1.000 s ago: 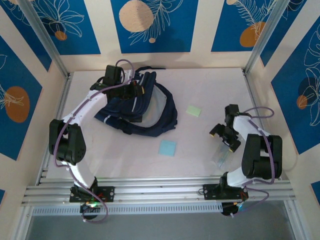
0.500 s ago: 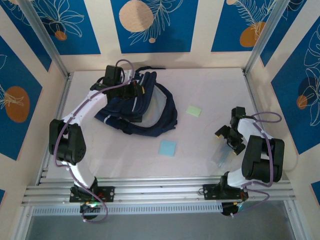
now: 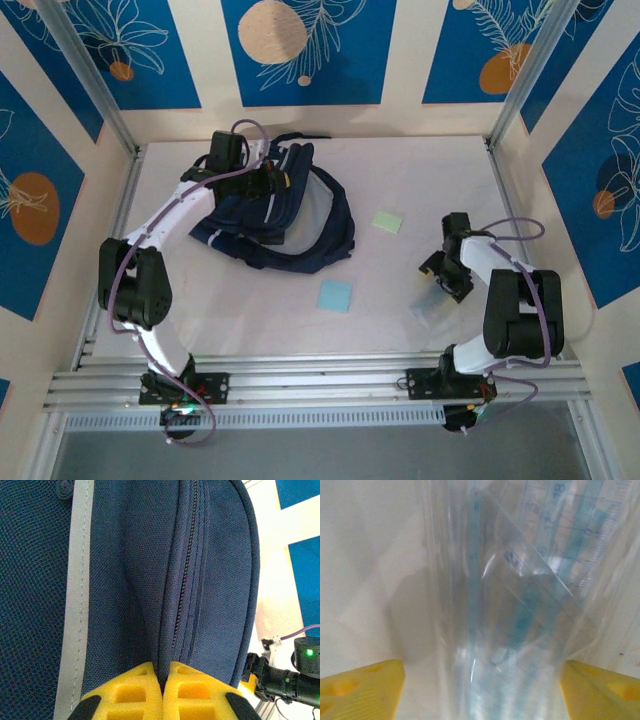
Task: Pack the student bag
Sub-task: Move the loose stationery to the middle-right of the table, then pick up the loose stationery from the middle-right of the table.
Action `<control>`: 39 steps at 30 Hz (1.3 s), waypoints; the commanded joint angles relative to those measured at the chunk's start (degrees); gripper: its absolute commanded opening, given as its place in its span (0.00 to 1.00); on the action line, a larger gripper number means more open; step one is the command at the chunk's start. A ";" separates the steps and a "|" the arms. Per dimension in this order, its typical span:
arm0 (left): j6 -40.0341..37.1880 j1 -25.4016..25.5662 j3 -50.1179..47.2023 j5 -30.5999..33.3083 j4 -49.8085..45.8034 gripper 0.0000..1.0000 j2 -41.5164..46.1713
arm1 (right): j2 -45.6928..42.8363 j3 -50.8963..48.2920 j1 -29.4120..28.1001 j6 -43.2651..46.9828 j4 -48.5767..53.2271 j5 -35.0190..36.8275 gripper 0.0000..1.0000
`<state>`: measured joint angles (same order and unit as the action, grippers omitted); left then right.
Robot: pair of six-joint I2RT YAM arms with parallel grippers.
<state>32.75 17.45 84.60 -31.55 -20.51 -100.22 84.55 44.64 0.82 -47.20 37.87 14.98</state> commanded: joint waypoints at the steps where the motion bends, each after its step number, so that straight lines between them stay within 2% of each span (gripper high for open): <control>1: 0.61 -0.63 -0.04 -3.54 4.52 0.00 1.23 | 0.09 4.34 -2.54 -2.05 -3.53 -7.53 0.72; 4: 0.22 -0.65 -0.21 -3.36 3.99 0.00 1.65 | 1.33 5.49 -2.58 -1.32 -2.98 -6.84 0.61; 8: -0.09 -0.66 -0.53 -3.15 3.88 0.00 1.87 | 2.67 5.15 -2.56 -0.93 -2.85 -7.28 0.57; 10: 0.03 -0.66 -0.49 -3.25 3.90 0.00 1.87 | 2.49 5.57 -2.63 -1.03 -1.72 -8.05 0.65; 12: 0.01 -0.66 -0.55 -3.17 3.85 0.00 2.13 | 1.25 6.05 -3.16 -1.02 0.42 -7.36 0.81; 15: 0.03 -0.64 -1.07 -2.98 4.16 0.00 2.49 | 0.35 6.77 -3.13 -0.57 4.20 -6.02 0.93; 18: 0.59 -0.58 -1.61 -3.25 4.88 0.00 2.32 | 1.08 5.67 -2.54 -0.84 4.11 -6.50 0.96; 24: 0.58 -0.66 -1.80 -3.26 4.87 0.00 2.44 | 4.27 3.78 -1.61 -2.68 -0.25 -7.61 0.96; 30: 0.64 -0.61 -2.02 -3.19 4.68 0.00 2.49 | 8.58 5.10 -2.35 -3.12 -1.71 -4.86 0.90; 33: 0.56 -0.66 -2.15 -3.10 4.42 0.00 2.78 | 8.85 5.02 -2.40 -3.12 -2.56 -4.77 0.83; 39: 0.01 -0.65 -1.63 -2.93 3.44 0.00 2.85 | 8.09 5.17 -2.39 -2.22 -2.77 -5.23 0.46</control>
<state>33.08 17.45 82.54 -32.82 -18.81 -100.12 91.26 50.13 -1.17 -49.41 39.05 10.81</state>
